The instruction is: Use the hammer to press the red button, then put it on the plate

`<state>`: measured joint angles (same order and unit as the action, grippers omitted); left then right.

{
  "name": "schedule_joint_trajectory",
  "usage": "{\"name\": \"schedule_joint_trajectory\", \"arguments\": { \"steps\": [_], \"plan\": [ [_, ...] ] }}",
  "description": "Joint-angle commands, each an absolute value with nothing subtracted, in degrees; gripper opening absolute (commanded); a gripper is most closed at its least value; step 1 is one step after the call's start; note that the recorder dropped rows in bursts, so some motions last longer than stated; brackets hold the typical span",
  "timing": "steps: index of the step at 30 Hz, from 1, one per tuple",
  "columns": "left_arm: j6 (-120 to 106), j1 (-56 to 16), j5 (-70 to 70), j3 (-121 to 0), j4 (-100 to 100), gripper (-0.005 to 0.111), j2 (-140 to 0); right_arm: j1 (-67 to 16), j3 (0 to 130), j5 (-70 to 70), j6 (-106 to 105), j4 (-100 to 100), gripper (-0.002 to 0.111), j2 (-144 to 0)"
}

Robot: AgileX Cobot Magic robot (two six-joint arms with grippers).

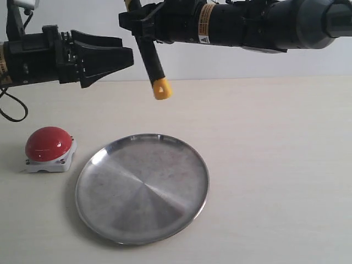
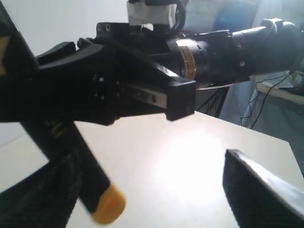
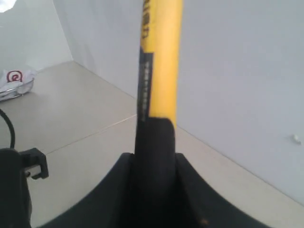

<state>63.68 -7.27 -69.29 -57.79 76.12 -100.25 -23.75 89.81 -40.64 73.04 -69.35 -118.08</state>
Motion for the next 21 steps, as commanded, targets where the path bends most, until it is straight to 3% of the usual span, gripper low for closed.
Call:
{"name": "schedule_joint_trajectory", "arguments": {
  "steps": [1, 4, 7, 14, 21],
  "plan": [
    [67.3, -2.7, -70.0, -58.1, 81.6, 0.076, -98.7, -23.6, 90.7, -40.1, 72.8, -69.9, 0.0, -116.7],
    [71.4, 1.7, -70.0, -58.1, 83.5, 0.053, -98.0, -23.6, 90.9, -40.0, 75.6, -74.9, 0.0, -116.0],
    [76.1, 6.8, -70.0, -58.1, 83.6, 0.002, -97.7, -23.6, 90.9, -40.0, 79.4, -81.7, 0.0, -114.5],
    [73.0, 18.9, -70.0, -50.6, 78.2, 0.0, -93.7, -24.0, 90.9, -40.9, 93.2, -99.9, 0.0, -110.7],
    [58.6, 22.8, -63.2, -34.7, 66.9, 0.0, -81.0, -24.0, 89.3, -43.6, 96.3, -99.9, 0.0, -110.6]
  ]
}}
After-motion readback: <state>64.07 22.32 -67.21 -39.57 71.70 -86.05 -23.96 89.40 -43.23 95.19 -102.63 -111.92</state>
